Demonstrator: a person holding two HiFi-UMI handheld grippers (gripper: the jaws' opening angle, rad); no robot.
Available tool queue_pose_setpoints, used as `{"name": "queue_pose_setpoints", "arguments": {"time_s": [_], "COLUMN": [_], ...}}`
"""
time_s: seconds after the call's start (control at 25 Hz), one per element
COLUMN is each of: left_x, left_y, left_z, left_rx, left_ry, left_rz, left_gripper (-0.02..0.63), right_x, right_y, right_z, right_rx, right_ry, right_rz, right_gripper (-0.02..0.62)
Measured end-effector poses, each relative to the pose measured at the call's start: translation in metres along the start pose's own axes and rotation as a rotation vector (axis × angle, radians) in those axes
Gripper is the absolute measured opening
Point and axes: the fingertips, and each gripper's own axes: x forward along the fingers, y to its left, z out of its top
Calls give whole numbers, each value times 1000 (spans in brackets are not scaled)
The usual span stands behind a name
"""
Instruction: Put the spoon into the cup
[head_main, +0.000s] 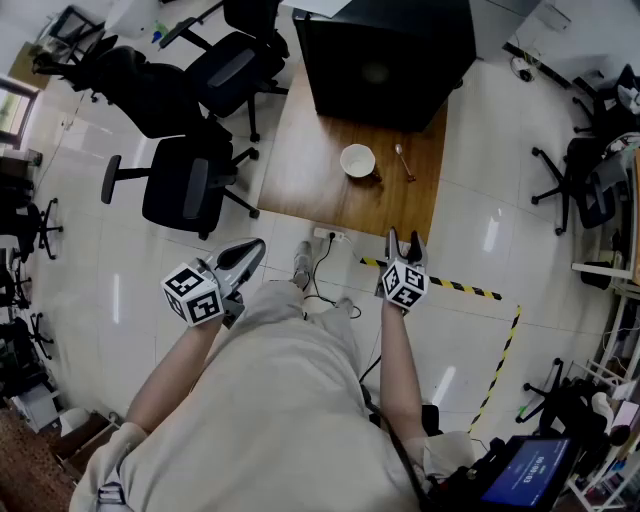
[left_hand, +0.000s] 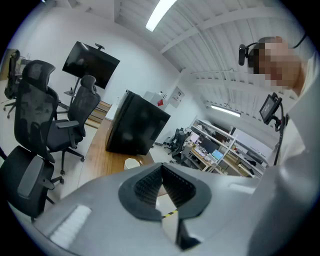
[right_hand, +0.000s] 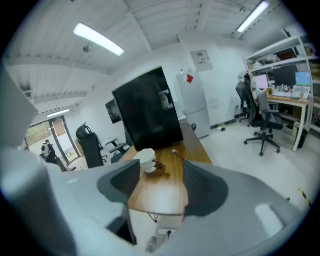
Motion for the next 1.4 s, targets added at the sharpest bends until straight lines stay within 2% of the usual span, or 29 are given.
{"name": "queue_pose_setpoints", "arguments": {"time_s": [0.12, 0.2, 0.32, 0.48, 0.76, 0.96, 1.24, 1.4], "left_x": [-17, -24, -24, -24, -35, -39, -17, 10], "left_y": [-22, -37, -61, -81, -88, -80, -55, -19], "left_z": [-34, -51, -67, -80, -93, -78, -49, -23], "left_rx": [-26, -46, -47, -44, -49, -43, -54, -52], "left_ry": [-8, -27, -67, -115, -154, -172, -146, -133], "left_rz": [27, 41, 51, 74, 129, 139, 85, 24], "left_gripper": [0, 0, 0, 0, 0, 0, 0, 0], "right_x": [-103, -146, -175, -195, -205, -197, -179, -135], "right_y": [23, 22, 8, -9, -25, -17, 8, 25], "right_z": [-11, -25, -31, -10, 11, 10, 19, 25], "right_rx": [-12, -10, -35, -77, -84, -78, -80, -117], "right_ry": [-39, -25, -10, -59, -119, -113, -76, -47], "right_rz": [56, 87, 124, 143, 170, 171, 162, 138], "right_gripper": [224, 199, 196, 179, 138, 130, 129, 129]}}
